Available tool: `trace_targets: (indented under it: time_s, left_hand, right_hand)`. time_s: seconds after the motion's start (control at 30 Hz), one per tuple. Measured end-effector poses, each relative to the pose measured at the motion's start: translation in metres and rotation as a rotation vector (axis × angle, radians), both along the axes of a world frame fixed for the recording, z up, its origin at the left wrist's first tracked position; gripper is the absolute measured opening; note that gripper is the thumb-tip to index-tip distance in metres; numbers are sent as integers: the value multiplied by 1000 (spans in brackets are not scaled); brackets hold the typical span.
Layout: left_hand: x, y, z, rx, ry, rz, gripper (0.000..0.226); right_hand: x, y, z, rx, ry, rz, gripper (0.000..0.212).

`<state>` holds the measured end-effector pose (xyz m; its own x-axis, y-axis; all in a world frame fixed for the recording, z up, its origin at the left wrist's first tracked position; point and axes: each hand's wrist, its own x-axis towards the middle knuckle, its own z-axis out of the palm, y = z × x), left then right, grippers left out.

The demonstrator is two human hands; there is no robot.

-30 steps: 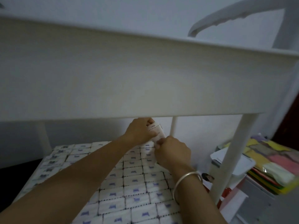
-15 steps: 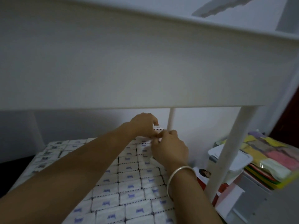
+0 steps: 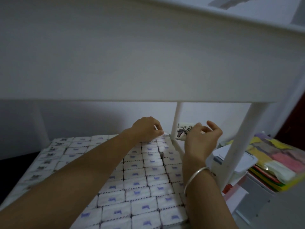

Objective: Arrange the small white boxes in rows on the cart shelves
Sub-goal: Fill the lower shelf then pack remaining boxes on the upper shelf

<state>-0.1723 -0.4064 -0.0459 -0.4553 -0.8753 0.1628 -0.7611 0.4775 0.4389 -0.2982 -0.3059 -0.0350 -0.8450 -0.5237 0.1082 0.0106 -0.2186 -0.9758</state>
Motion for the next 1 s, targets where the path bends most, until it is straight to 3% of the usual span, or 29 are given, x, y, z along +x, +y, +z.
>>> trace_targets:
  time_s: [0.13, 0.23, 0.33, 0.43, 0.5, 0.7, 1.0]
  left_hand:
    - [-8, 18, 2, -164, -119, 70, 22]
    - [-15, 41, 2, -292, -66, 86, 33]
    - [-22, 69, 3, -160, -57, 26, 38]
    - [-26, 94, -8, -29, -308, -3, 62]
    - [-25, 107, -16, -33, -400, -12, 69]
    - [-16, 127, -16, -108, -407, -165, 64]
    - [-9, 136, -21, -132, -382, -72, 64]
  right_hand:
    - [-4, -2, -5, 9, 94, -43, 25]
    - [-5, -3, -8, 36, 108, -22, 23]
    - [-6, -6, -11, 41, 75, 7, 20]
    - [-8, -8, -12, 57, 9, 46, 19]
    - [-8, -8, -12, 53, -12, 51, 19]
    - [-8, -6, -12, 59, 18, 28, 20]
    - [-4, -1, -16, 269, 485, 42, 20]
